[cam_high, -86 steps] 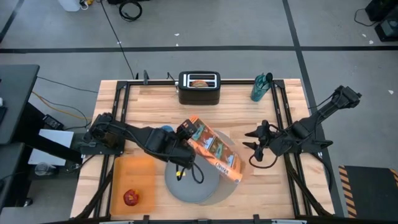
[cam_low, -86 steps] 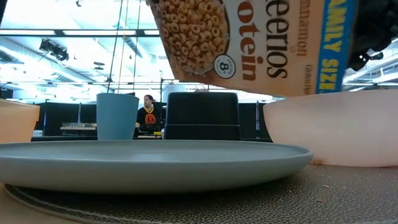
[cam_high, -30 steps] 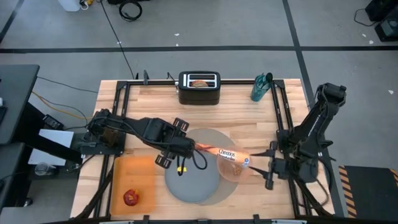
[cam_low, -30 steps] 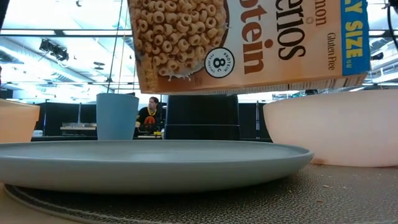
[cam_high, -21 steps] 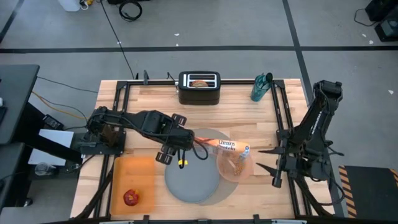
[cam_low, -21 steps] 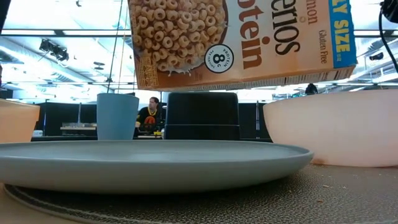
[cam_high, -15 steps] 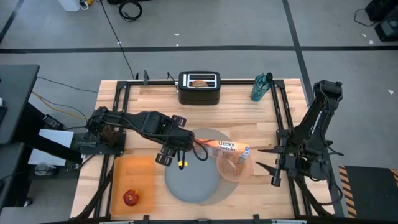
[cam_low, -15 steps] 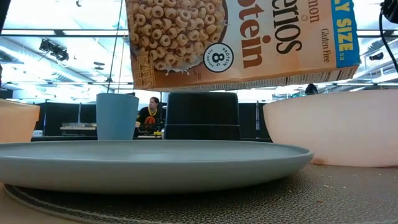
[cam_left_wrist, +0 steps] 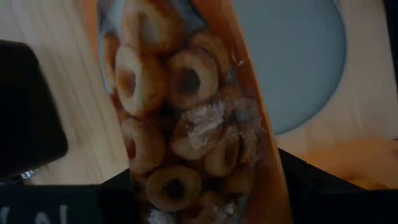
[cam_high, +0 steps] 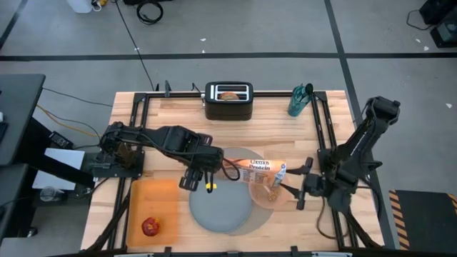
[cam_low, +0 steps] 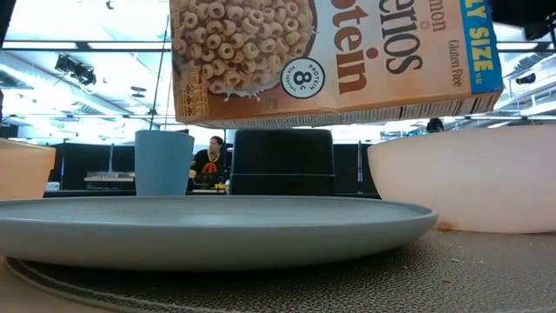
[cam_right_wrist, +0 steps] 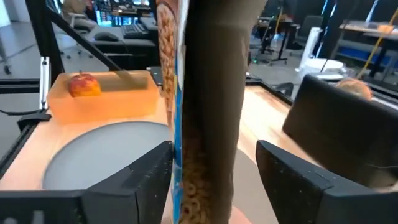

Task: Arrange a breakfast setting
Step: Pour the cereal from the yellow cereal box into the orange bowl

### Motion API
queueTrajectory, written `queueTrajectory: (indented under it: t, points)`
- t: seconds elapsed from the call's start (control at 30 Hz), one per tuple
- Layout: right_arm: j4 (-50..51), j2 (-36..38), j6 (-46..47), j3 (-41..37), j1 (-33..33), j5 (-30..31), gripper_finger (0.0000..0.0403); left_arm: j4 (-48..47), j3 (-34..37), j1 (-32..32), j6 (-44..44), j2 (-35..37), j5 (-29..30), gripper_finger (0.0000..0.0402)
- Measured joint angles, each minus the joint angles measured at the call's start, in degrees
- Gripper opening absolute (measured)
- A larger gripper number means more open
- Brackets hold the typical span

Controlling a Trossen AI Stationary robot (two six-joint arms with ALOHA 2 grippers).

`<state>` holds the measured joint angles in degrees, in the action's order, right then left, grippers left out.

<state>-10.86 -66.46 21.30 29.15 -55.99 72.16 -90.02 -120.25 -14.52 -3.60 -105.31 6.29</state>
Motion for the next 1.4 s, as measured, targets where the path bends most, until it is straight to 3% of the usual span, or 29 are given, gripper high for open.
queueTrajectory:
  t: [0.37, 0.53, 0.67, 0.97, 1.4]
  points:
    - [-0.2, 0.1, 0.1, 0.0, -2.2, -0.7, 0.0307, 0.2, 0.8, -0.5, -1.2, 0.0, 2.2, 0.0199]
    - [-0.2, 0.1, -0.9, 0.0, -1.8, 2.3, 0.0305, 0.2, 5.4, -0.4, 0.3, 0.0, 0.3, 0.0199]
    - [-0.2, 0.1, -0.2, 0.0, 2.4, -3.8, 0.0302, -0.1, 7.9, -0.3, -0.4, -0.2, 0.3, 0.0199]
    - [-0.7, 0.1, -1.7, 0.0, 5.5, -7.1, 0.0299, 0.0, 7.9, -0.8, -1.3, -0.1, 1.5, 0.0199]
    - [-1.1, 2.6, -5.2, 0.0, 4.0, -3.9, 0.0299, 0.0, 4.6, 3.1, -1.4, 1.6, 1.6, 0.0199]
